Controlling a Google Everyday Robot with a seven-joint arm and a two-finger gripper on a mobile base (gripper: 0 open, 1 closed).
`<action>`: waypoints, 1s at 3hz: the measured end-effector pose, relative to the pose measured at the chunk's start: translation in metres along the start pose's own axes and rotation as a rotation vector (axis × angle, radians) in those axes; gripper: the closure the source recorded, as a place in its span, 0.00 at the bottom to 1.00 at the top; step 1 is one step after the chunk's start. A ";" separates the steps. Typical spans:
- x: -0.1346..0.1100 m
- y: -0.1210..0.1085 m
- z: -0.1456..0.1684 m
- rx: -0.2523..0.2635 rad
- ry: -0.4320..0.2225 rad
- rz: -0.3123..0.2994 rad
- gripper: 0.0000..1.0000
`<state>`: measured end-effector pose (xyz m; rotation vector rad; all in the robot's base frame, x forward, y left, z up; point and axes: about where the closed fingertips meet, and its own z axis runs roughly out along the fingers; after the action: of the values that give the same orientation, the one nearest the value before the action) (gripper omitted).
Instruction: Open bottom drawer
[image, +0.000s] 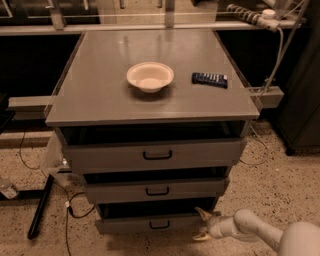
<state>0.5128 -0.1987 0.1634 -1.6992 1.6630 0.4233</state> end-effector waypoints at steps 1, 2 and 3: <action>-0.005 -0.002 -0.006 0.000 0.000 0.000 0.64; -0.011 -0.005 -0.012 0.000 0.000 0.000 0.88; -0.015 -0.006 -0.016 0.000 0.000 0.000 0.86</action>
Offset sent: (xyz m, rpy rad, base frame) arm -0.2636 -0.0352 0.0251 0.2164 0.1199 0.0569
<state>0.5134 -0.1990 0.1864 -1.6993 1.6629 0.4233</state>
